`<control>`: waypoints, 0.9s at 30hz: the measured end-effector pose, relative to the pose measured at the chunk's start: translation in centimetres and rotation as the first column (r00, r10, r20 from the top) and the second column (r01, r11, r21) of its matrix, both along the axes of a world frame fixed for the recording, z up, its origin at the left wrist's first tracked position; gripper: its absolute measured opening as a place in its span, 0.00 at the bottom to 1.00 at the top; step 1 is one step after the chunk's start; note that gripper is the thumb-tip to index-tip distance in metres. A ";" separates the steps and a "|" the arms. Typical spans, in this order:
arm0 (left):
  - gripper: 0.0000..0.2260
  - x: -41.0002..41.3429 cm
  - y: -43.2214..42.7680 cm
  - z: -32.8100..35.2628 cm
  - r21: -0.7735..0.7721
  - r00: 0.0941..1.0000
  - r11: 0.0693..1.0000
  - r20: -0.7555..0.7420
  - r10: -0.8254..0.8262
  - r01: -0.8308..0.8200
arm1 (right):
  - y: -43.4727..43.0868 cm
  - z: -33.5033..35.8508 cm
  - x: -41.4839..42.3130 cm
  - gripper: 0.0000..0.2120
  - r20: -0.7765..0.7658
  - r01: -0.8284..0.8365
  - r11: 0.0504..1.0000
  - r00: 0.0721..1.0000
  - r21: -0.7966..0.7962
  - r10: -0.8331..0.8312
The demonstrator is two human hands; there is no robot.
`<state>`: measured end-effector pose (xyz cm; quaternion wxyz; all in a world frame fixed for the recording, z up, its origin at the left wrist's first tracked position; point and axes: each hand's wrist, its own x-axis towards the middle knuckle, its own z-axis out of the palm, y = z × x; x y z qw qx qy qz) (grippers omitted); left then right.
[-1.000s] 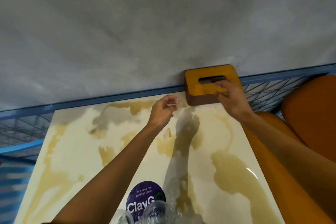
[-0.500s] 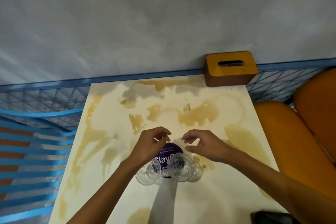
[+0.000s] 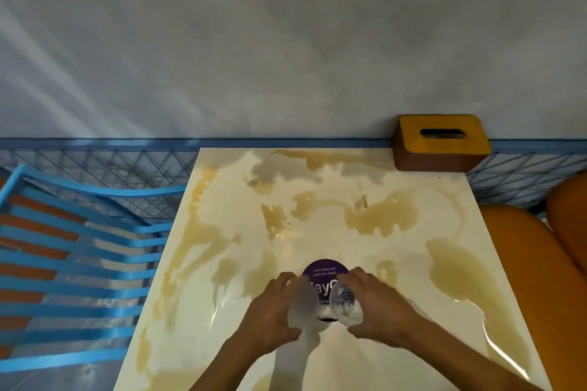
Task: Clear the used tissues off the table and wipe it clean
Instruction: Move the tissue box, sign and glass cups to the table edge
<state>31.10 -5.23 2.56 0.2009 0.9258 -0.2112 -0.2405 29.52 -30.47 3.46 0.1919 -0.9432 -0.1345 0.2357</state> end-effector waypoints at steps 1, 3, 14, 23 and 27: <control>0.39 0.2 0.1 -0.1 -0.022 1.000 1.000 -0.003 0.003 -0.003 | 0.1 0.1 0.4 0.42 -0.001 0.007 1.000 1.000 0.008 -0.007; 0.39 1.2 0.6 0.1 -0.078 0.999 0.996 -0.001 0.042 -0.042 | 0.5 0.5 1.6 0.43 0.009 0.034 0.999 0.999 0.037 -0.034; 0.42 19.8 7.8 2.8 -0.173 0.909 0.919 0.169 0.381 -0.353 | 8.0 2.7 21.7 0.48 0.088 0.190 0.949 0.972 0.250 -0.218; 0.41 34.1 11.6 1.6 -0.136 0.826 0.856 0.223 0.517 -0.499 | 14.4 1.6 35.1 0.37 0.158 0.161 0.958 0.967 0.237 -0.201; 0.40 37.2 13.0 0.5 -0.125 0.823 0.860 0.251 0.509 -0.494 | 16.2 0.5 38.0 0.40 0.180 0.118 0.970 0.971 0.213 -0.157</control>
